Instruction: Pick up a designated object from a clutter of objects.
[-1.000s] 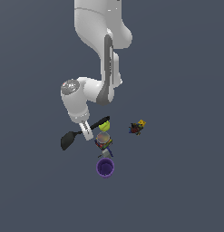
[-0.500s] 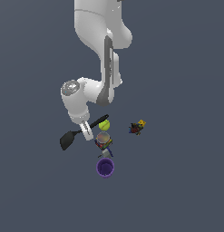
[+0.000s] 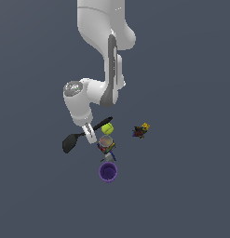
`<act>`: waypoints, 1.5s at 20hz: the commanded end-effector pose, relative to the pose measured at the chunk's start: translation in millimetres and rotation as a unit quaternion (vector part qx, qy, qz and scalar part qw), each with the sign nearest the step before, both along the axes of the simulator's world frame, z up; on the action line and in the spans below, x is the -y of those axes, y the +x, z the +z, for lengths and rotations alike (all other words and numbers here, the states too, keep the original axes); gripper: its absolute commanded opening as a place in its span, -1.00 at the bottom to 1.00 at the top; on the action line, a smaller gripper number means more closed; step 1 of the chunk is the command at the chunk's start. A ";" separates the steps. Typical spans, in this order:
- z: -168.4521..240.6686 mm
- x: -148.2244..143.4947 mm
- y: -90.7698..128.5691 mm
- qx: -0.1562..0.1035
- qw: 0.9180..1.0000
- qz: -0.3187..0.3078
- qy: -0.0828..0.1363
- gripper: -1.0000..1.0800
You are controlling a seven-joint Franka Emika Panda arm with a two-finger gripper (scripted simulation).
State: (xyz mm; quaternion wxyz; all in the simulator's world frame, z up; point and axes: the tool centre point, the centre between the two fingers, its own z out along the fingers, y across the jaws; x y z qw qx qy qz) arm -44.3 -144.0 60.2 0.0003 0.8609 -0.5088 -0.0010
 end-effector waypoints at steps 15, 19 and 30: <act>107.1 -62.5 5.8 0.001 1.000 -0.001 -0.001 -1.00; 148.2 -86.0 8.1 0.001 1.000 -0.001 -0.003 -1.00; 255.8 -149.3 15.5 0.001 1.000 -0.001 -0.003 -1.00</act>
